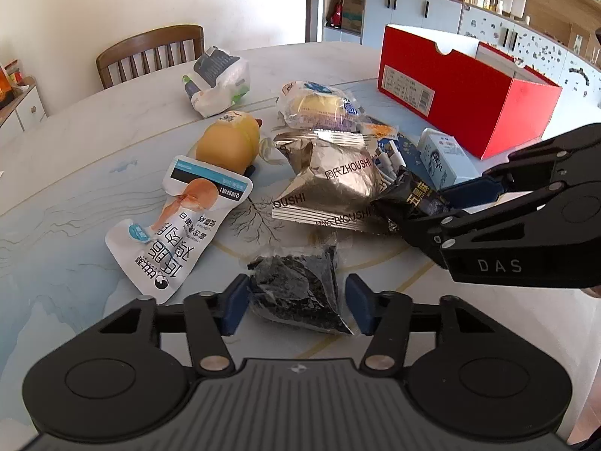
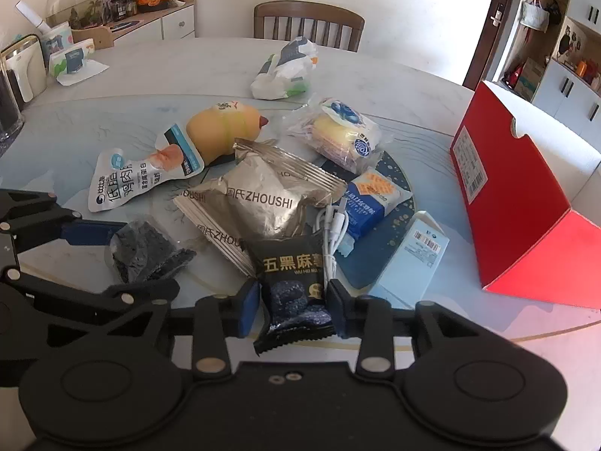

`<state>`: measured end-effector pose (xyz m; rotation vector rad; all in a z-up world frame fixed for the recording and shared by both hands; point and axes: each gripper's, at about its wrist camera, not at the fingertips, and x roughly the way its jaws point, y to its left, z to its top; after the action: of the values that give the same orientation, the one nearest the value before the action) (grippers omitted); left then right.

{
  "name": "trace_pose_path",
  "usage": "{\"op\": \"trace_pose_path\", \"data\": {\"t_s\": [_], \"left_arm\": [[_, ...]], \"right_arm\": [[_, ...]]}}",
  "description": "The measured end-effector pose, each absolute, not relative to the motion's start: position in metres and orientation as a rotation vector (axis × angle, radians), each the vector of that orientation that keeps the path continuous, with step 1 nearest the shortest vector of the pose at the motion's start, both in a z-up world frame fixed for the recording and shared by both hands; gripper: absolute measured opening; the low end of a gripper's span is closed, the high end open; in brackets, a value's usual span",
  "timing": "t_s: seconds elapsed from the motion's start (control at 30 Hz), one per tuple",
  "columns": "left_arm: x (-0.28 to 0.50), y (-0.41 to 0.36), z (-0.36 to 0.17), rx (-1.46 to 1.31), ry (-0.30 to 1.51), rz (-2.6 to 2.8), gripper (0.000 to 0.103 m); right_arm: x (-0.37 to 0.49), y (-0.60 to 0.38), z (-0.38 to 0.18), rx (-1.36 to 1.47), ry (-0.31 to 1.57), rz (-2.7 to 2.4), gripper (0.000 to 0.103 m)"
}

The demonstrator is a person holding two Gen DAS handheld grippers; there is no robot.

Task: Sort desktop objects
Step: 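Grasp the black snack bag with the right tool while the left tool grasps the dark dried-food bag, then carry both bags over the red shoebox with both tools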

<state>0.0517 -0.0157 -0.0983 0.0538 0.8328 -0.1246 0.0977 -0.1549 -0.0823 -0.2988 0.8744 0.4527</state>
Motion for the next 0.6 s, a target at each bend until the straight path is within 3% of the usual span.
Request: {"op": "trace_pose_path", "data": {"t_s": [0.03,0.17,0.6], "left_arm": [[0.052,-0.016,-0.098,0.058,0.832,-0.125,0.046],[0.051,-0.016,-0.096,0.067,0.827,-0.13,0.04],[0.044,-0.015,-0.086,0.035,0.817,-0.139,0.035]], "right_arm": [[0.098,-0.155,-0.082,-0.295,0.874,0.451,0.035],[0.097,-0.157,-0.08,-0.283,0.87,0.444,0.032],[0.088,-0.168,-0.067,-0.243,0.857,0.445,0.031]]}}
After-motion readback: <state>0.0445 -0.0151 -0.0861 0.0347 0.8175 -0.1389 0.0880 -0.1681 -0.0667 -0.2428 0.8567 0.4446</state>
